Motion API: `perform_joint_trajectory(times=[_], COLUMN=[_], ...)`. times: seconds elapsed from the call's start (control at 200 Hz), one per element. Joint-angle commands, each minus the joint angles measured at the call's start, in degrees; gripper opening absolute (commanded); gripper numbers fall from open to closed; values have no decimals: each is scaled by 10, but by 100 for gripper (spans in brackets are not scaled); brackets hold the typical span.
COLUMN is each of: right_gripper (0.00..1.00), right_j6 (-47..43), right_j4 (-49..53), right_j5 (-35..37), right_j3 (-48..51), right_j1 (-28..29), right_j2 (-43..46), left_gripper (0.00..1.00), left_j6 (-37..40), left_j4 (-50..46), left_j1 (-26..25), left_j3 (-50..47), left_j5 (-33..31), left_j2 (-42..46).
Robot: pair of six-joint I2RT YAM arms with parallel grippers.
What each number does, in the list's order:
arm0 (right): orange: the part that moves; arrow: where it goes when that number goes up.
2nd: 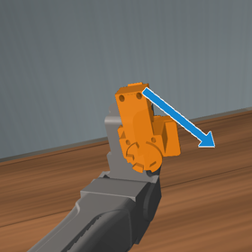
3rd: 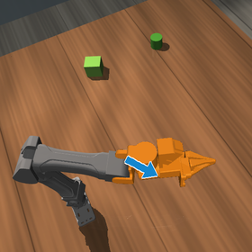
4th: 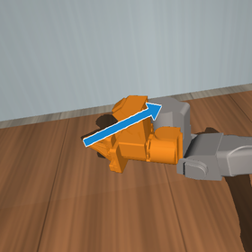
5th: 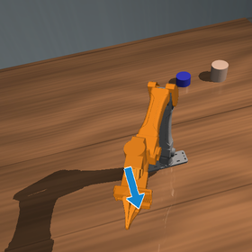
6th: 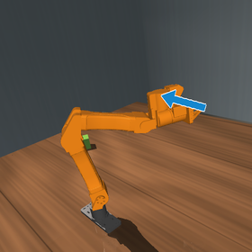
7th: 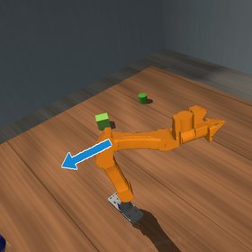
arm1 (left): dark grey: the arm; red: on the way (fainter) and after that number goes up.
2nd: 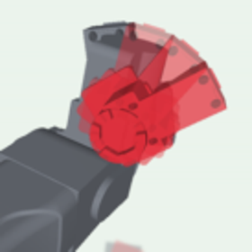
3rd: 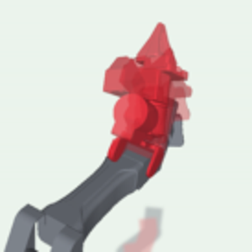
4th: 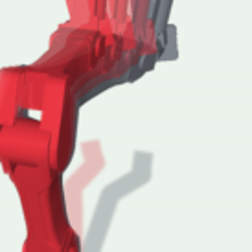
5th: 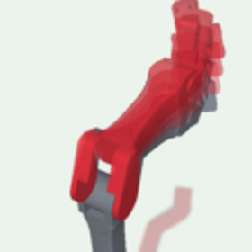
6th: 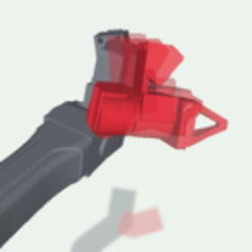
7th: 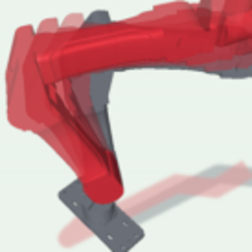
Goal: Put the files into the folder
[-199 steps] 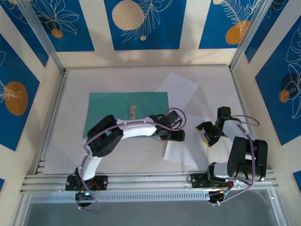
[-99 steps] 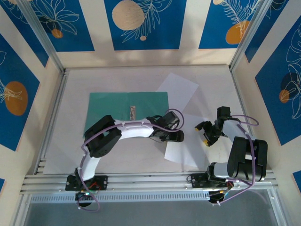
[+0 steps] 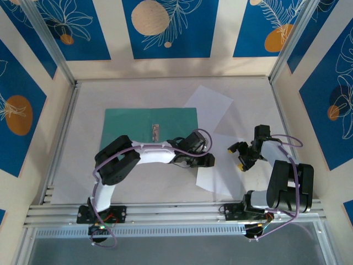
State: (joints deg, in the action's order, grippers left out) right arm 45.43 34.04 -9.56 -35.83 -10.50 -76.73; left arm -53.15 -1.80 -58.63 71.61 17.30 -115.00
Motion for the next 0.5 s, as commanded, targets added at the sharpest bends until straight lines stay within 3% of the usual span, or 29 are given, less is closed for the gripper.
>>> perform_joint_trajectory(times=[0.0, 0.18, 0.315, 0.495], right_gripper=[74, 75, 75, 74], right_j6=[-17, -26, -32, -30], right_j4=[2, -6, -15, -54], right_j5=[-33, -55, -74, -105], right_j3=[7, 10, 16, 48], right_j1=[2, 1, 0, -4], right_j2=[9, 22, 28, 60], left_gripper=[53, 49, 42, 34], left_j6=[-7, -9, 8, -6], left_j4=[24, 14, -53, -16], left_j1=[11, 17, 21, 30], left_j3=[-13, -15, 5, -8], left_j5=[15, 8, -35, -12], left_j2=[29, 29, 32, 26])
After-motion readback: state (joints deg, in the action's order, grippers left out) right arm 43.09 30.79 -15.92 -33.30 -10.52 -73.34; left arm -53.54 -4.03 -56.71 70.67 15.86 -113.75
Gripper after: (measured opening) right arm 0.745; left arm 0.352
